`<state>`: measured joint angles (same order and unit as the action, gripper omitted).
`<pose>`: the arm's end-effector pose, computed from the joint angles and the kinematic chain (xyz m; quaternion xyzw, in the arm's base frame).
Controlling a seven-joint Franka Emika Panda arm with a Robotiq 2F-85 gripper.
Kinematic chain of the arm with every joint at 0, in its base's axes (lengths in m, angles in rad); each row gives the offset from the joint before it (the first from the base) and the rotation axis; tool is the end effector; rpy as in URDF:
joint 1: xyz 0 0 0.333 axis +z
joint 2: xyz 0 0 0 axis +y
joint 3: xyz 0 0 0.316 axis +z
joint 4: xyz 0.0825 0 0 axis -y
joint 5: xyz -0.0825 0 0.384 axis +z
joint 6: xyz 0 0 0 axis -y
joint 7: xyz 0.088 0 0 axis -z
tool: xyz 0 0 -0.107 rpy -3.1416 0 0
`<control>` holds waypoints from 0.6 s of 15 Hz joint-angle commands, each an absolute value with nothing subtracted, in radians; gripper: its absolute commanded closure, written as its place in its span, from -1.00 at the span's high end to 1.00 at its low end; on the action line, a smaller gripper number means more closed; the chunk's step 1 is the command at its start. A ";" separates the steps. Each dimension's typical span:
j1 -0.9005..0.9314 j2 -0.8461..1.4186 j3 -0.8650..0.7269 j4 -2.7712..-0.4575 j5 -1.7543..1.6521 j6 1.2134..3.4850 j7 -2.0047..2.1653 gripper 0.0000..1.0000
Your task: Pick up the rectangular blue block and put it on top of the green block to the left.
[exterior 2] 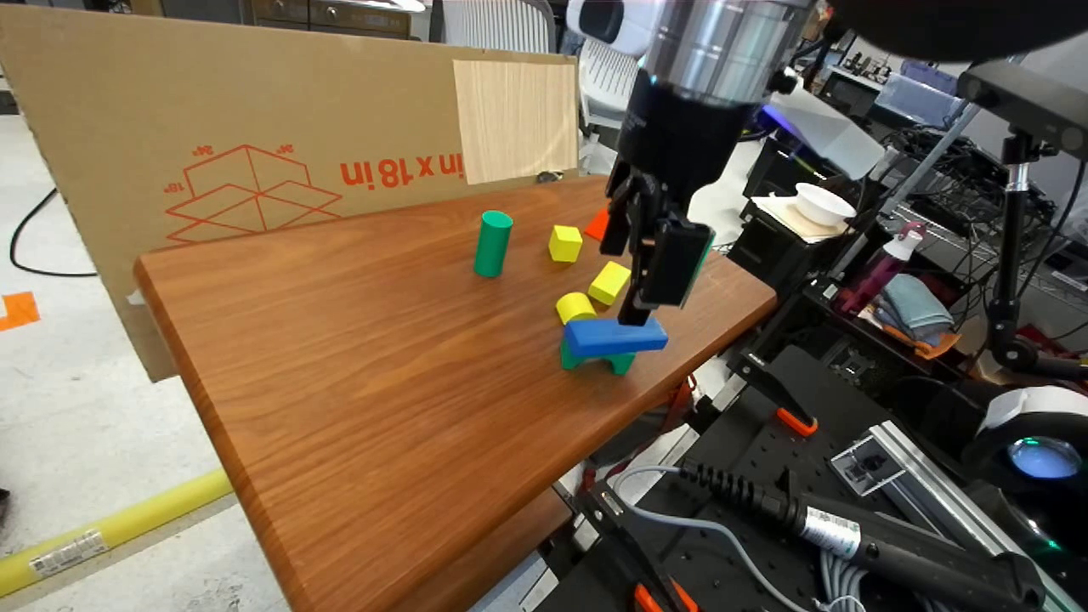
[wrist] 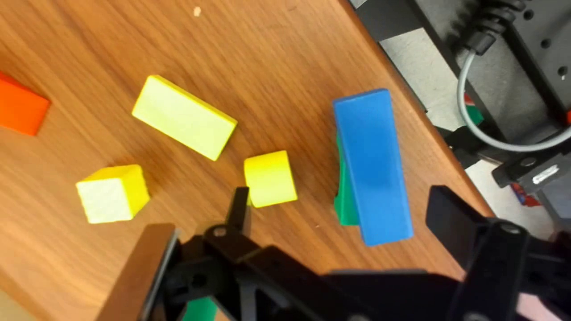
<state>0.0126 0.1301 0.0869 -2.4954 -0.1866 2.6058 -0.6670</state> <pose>0.4669 0.0513 0.2337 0.8936 0.4468 -0.0203 0.0370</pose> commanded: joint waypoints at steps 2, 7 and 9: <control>-0.015 0.034 0.037 -2.497 -0.161 2.586 -0.530 1.00; -0.062 0.050 -0.037 -2.426 -0.139 2.502 -0.398 1.00; -0.058 0.050 -0.036 -2.445 -0.157 2.530 -0.412 1.00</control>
